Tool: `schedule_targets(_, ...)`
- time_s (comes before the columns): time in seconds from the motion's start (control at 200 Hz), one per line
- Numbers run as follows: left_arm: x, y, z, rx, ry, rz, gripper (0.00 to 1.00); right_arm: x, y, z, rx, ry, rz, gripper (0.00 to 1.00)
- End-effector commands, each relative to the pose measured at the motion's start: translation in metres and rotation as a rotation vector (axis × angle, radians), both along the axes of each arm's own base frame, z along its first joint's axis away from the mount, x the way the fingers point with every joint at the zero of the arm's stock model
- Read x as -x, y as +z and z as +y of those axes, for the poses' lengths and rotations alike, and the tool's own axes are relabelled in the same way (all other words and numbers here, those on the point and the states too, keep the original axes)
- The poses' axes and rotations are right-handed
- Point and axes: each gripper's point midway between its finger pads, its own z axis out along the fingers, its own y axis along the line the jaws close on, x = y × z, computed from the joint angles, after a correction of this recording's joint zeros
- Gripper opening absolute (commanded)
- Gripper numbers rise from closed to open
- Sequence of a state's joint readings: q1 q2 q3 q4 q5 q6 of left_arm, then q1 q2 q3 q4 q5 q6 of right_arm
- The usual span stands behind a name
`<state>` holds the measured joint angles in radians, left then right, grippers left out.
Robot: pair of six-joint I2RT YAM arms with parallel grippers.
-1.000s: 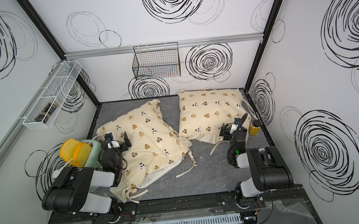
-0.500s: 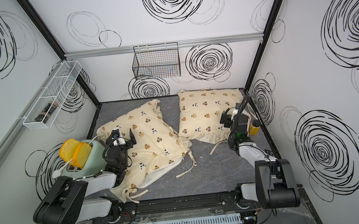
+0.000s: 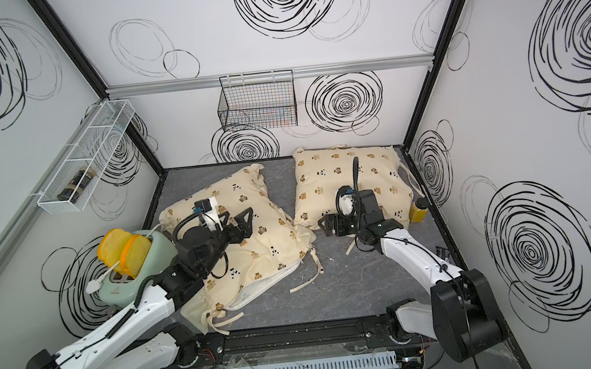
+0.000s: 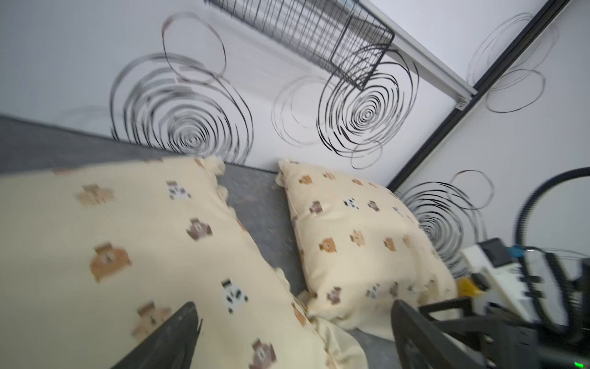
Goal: Zip up pillowcases
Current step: Zip the zipper on the pillowcase.
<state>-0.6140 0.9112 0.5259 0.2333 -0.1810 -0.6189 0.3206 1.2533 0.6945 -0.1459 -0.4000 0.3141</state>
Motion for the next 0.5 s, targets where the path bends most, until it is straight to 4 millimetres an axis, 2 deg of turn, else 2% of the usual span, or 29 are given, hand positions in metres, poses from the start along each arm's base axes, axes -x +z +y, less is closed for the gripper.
schedule_targets(0.0, 0.044, -0.041, -0.027, 0.282, -0.135, 0.246, 0.93, 0.027, -0.013, 0.031, -0.100, 0.101, 0.135, 0.98)
schedule_targets(0.12, 0.075, -0.059, -0.045, 0.418, -0.198, 0.318, 0.89, 0.035, -0.026, 0.057, -0.141, 0.186, 0.177, 0.98)
schedule_targets(0.27, 0.118, -0.091, -0.074, 0.479, -0.238, 0.419, 0.81, 0.030, -0.053, 0.062, -0.123, 0.194, 0.270, 0.99)
schedule_targets(0.37, 0.128, -0.105, -0.084, 0.457, -0.237, 0.448, 0.80, 0.027, -0.065, 0.064, -0.112, 0.191, 0.288, 0.96)
schedule_targets(0.495, 0.128, -0.107, -0.094, 0.440, -0.251, 0.455, 0.78, 0.025, -0.069, 0.073, -0.128, 0.213, 0.292, 0.94)
